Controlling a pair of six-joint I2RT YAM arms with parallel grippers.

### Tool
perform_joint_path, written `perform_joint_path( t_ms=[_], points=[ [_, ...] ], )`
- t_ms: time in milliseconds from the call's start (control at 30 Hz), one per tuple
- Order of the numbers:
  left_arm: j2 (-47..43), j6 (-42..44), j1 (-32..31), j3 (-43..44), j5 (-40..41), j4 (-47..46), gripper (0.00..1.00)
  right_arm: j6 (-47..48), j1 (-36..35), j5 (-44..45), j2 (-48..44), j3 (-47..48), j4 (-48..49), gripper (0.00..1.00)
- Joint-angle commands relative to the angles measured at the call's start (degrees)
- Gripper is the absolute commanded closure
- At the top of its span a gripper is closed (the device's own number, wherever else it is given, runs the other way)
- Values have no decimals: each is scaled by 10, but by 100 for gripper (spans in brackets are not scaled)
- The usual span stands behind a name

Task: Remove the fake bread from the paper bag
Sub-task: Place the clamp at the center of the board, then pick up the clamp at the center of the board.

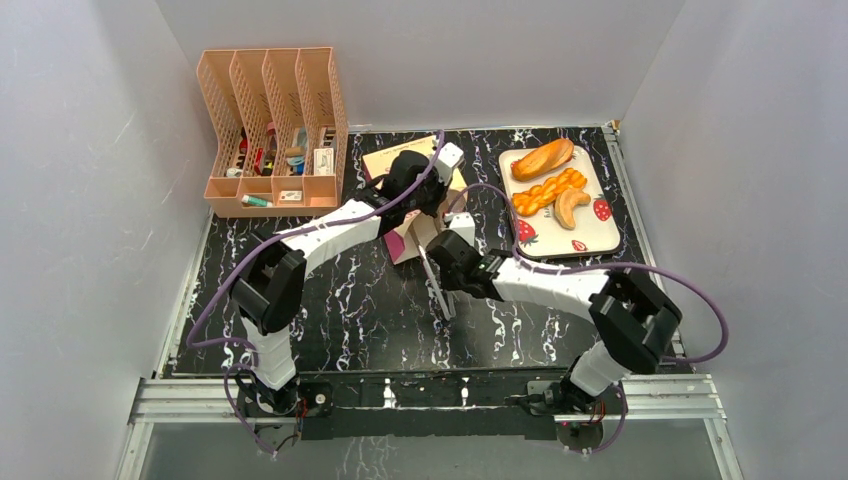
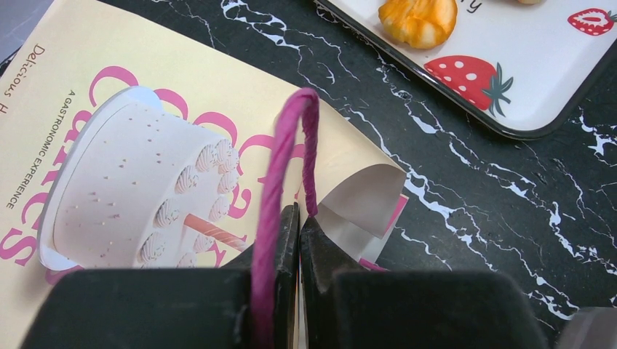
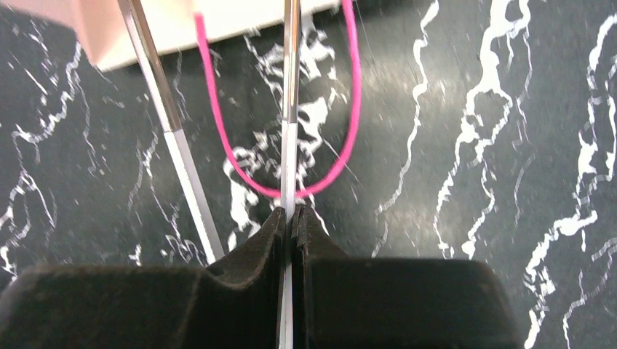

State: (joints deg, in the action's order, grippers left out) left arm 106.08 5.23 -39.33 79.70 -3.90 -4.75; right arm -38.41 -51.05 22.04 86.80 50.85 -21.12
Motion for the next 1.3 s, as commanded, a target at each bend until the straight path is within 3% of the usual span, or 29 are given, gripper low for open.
perform_joint_path(
  t_ms=[0, 67, 233, 333, 567, 800, 933, 1033, 1133, 1267],
  points=[
    [-39, -14, -7, 2, -14, -7, 100, 34, 15, 15, 37, 67, 51, 100],
    [-37, -17, -7, 4, -15, -9, 100, 42, 19, 24, 55, 77, 55, 97],
    [-31, -23, -7, 7, -19, -10, 100, 61, 27, 62, 76, 89, 74, 76],
    [-29, -26, -8, 8, -21, -11, 100, 71, 32, 77, 81, 95, 78, 68],
    [-28, -25, -8, 12, -18, -7, 100, 89, 28, 85, 25, 45, 119, 61],
    [-25, -24, -8, 20, -20, 2, 100, 121, 7, 126, -77, -81, 303, 60],
    [-24, -20, -8, 26, -16, 8, 100, 126, 9, 153, -103, -140, 454, 49],
    [-23, -20, -8, 28, -15, 10, 100, 112, 9, 163, -92, -114, 437, 41],
    [-22, -22, -9, 33, -16, 13, 100, 118, 9, 137, -61, -59, 345, 34],
    [-19, -23, -8, 43, -20, 20, 100, 129, 6, 93, -49, -101, 397, 28]
  ],
)
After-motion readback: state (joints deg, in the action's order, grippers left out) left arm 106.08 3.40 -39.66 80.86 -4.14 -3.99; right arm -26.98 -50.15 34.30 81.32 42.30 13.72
